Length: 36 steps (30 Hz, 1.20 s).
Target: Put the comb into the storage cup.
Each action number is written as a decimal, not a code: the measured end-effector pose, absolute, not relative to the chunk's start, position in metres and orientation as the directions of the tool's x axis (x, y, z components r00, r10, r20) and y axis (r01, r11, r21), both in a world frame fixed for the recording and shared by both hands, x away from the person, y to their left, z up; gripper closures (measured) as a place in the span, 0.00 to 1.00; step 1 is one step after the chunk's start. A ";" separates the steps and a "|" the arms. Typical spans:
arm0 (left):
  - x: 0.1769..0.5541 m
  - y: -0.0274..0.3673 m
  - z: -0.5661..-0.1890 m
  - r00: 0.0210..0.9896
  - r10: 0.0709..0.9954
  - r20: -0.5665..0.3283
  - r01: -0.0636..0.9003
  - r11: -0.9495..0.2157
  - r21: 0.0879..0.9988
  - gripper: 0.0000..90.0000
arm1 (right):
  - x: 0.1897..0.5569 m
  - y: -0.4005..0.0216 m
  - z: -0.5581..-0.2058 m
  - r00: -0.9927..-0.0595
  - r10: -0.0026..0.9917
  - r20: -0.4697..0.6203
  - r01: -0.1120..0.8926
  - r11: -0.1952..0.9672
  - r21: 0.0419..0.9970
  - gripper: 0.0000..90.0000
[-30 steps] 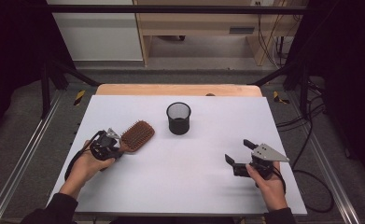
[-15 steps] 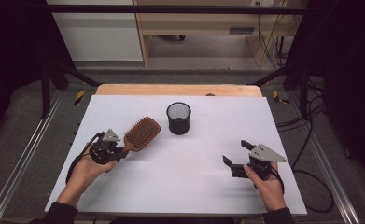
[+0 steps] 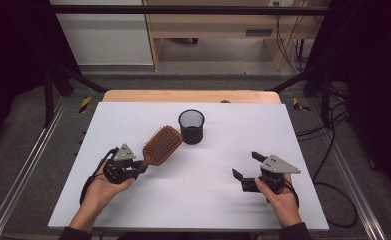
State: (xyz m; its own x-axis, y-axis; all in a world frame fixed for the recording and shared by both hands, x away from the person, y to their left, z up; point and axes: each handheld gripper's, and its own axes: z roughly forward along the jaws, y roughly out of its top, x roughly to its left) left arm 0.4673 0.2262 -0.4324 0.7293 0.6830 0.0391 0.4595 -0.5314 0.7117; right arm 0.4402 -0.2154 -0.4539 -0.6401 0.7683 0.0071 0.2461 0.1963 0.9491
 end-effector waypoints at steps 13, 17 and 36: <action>0.453 0.208 -0.436 0.758 0.651 0.032 0.429 -0.536 0.727 0.81 | 0.444 -0.166 -0.459 -0.710 0.698 0.092 0.318 0.202 0.926 0.07; 0.451 0.202 -0.438 0.768 0.639 0.035 0.422 -0.546 0.723 0.81 | 0.444 -0.153 -0.461 -0.728 0.679 0.095 0.324 0.218 0.921 0.07; 0.444 0.177 -0.443 0.798 0.602 0.039 0.391 -0.566 0.726 0.81 | 0.455 -0.117 -0.468 -0.741 0.644 0.191 0.397 0.191 0.898 0.07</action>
State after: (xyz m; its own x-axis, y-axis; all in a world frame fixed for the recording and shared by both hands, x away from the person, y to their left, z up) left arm 0.4445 0.1766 -0.4434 0.7978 0.6017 0.0392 0.3909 -0.5657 0.7261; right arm 0.4555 -0.1173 -0.4679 -0.7412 0.6436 0.1910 0.3969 0.1906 0.8979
